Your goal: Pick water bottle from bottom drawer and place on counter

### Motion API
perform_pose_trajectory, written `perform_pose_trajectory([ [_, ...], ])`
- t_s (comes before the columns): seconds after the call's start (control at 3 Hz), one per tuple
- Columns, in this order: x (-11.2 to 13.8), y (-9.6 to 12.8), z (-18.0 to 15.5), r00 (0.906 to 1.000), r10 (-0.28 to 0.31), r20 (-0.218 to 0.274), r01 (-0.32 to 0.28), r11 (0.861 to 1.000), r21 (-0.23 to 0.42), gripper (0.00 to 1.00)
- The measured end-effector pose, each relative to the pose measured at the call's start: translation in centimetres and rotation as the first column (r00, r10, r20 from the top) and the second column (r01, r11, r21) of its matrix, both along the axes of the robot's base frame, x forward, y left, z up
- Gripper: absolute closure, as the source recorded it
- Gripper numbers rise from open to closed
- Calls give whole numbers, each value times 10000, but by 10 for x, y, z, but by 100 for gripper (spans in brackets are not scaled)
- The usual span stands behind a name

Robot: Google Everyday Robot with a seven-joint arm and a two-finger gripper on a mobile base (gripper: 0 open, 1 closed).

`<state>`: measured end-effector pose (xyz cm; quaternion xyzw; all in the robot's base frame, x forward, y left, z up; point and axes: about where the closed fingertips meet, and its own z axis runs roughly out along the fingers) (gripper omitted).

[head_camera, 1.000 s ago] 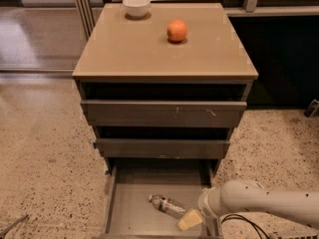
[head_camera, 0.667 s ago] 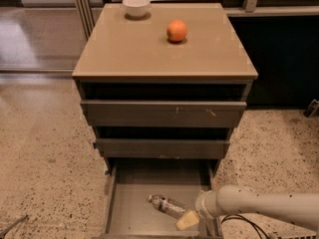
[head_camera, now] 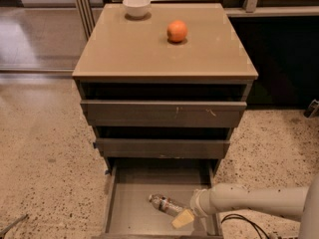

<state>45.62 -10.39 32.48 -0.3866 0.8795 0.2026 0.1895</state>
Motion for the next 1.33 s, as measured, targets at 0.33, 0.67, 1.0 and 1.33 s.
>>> perform_pose_trajectory([
  [0.33,16,18,-19,9996,280,71,-280,9996,-46,0],
  [0.67,35,37,-47,9989,441,140,-439,9990,-114,0],
  [1.0,44,48,-76,9996,255,-72,-252,9990,361,0],
  [1.33,54,47,-102,9998,39,-184,-24,9971,757,0],
])
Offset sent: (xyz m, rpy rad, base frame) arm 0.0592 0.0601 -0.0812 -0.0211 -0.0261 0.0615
